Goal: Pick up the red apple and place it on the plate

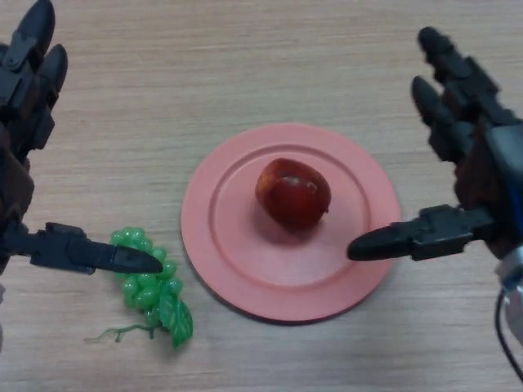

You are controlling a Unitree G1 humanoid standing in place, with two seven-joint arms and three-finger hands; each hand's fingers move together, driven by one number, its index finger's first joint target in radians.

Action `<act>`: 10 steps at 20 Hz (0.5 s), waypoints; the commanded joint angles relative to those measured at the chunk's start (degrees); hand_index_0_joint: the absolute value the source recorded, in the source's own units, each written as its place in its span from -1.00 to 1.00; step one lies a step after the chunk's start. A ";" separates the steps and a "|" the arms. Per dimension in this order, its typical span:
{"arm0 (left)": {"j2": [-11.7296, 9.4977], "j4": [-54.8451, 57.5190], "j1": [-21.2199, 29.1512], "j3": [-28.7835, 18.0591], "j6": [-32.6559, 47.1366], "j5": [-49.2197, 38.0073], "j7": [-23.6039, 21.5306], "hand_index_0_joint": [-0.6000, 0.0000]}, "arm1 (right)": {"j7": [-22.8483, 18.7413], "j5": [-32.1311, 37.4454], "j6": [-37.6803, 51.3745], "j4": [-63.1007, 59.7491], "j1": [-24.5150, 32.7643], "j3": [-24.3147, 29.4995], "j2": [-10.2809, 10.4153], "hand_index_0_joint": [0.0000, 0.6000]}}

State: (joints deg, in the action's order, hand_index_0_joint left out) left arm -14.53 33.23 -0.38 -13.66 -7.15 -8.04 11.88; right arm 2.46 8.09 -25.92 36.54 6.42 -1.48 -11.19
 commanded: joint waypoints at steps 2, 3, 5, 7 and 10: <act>-1.56 3.89 0.49 -1.79 5.22 -4.46 -1.11 1.00 | 1.01 2.14 6.07 8.04 -1.25 2.69 -1.60 -1.00; -1.77 4.07 0.49 -2.53 4.97 -5.34 -0.91 1.00 | 1.30 2.41 6.45 9.01 -2.32 3.13 -1.63 -1.00; -1.87 4.05 0.03 -3.43 5.37 -5.57 -0.48 1.00 | 1.83 3.87 7.56 9.99 -4.30 4.37 -1.70 -1.00; -1.73 3.72 -0.19 -3.25 5.76 -4.68 -0.54 1.00 | 1.93 4.90 7.79 9.93 -4.86 5.11 -1.87 -1.00; -2.21 4.58 0.91 -3.40 4.12 -3.69 -1.76 1.00 | 1.34 4.78 5.34 11.42 -3.39 5.01 -2.28 -1.00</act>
State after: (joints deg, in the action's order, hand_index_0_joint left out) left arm -14.53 34.11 -1.23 -13.97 -7.56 -11.91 11.89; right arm 4.28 9.45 -26.04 44.02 1.10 1.86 -12.20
